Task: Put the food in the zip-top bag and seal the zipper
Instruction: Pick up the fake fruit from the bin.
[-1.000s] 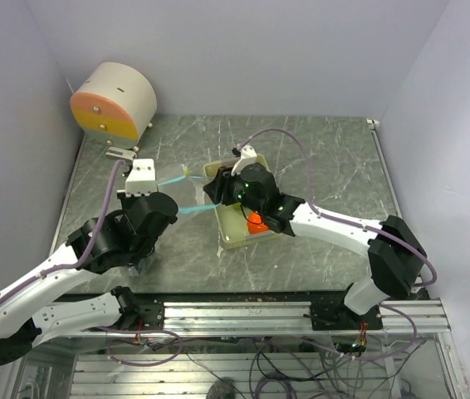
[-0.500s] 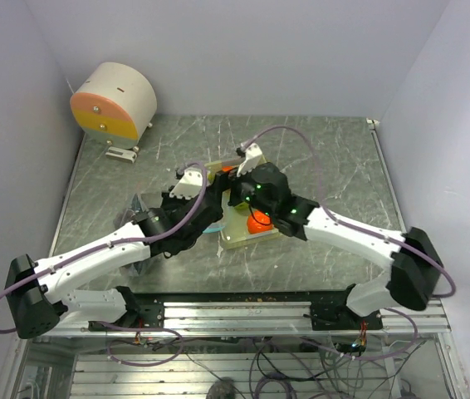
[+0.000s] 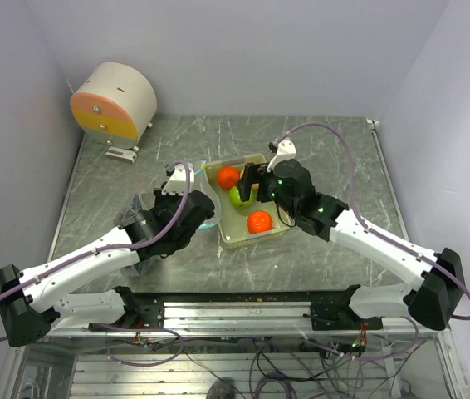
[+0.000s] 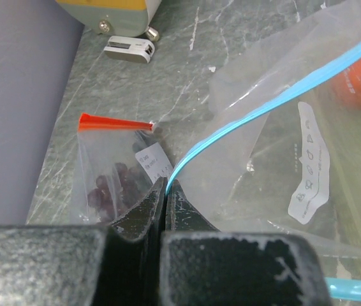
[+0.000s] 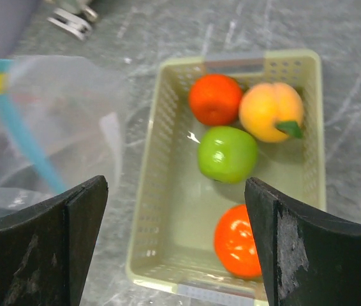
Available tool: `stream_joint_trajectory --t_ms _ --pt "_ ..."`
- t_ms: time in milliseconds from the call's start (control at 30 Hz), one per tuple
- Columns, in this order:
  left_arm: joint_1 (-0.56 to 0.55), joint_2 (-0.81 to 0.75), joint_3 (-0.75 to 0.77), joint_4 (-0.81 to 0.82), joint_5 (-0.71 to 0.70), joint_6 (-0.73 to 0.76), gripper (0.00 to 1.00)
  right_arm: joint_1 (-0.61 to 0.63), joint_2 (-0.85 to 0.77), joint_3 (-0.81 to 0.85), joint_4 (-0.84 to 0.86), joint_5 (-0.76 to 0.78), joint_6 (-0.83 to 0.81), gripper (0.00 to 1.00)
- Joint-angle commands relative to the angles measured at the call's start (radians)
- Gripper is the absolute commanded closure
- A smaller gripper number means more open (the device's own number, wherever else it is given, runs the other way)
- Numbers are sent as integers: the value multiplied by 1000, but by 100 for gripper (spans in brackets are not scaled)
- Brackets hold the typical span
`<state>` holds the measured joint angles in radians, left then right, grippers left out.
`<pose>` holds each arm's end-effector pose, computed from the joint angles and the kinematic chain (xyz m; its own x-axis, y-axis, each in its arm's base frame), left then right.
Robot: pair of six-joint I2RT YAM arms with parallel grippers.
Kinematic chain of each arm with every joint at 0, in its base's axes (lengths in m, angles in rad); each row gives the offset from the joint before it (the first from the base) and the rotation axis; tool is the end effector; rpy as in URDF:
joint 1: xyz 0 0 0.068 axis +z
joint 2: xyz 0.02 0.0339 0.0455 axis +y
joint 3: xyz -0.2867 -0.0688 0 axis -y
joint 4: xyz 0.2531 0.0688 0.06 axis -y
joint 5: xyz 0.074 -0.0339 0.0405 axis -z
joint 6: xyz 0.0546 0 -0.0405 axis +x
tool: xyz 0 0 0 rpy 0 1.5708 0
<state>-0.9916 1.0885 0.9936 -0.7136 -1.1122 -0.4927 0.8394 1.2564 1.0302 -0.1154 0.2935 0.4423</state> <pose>0.1573 -0.1510 0.3322 -0.3637 0.1736 -0.9152 -0.1595 0.9564 0.2447 0.2191 0.2205 0.3456 -0.4292 0.1352 -0.8930 -0.3835 0.8679 0.3157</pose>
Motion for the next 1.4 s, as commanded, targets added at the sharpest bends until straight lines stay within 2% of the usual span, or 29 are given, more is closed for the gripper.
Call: stream_joint_trajectory --t_ms 0,67,400,667,967,1067,1267,1367 --pt "5 -39 17 5 -61 28 93 -30 69 35 -146 70 57 11" --pt "5 -49 18 8 -72 32 93 -43 126 73 -169 72 67 7" --pt "5 -41 0 35 -44 38 93 -109 444 193 -185 -22 129 4" --pt "5 -45 -7 66 -23 58 93 -124 587 249 -155 -62 136 4" --pt "5 -43 -10 67 -12 61 93 -152 679 256 -85 -85 133 6" --pt "5 -41 -8 63 -12 57 93 -152 682 235 -53 -76 129 11" --pt "5 -45 -6 65 -9 57 93 -152 614 186 -19 -81 119 37" --pt "5 -40 -6 62 -12 53 93 -151 542 154 -23 -94 110 41"
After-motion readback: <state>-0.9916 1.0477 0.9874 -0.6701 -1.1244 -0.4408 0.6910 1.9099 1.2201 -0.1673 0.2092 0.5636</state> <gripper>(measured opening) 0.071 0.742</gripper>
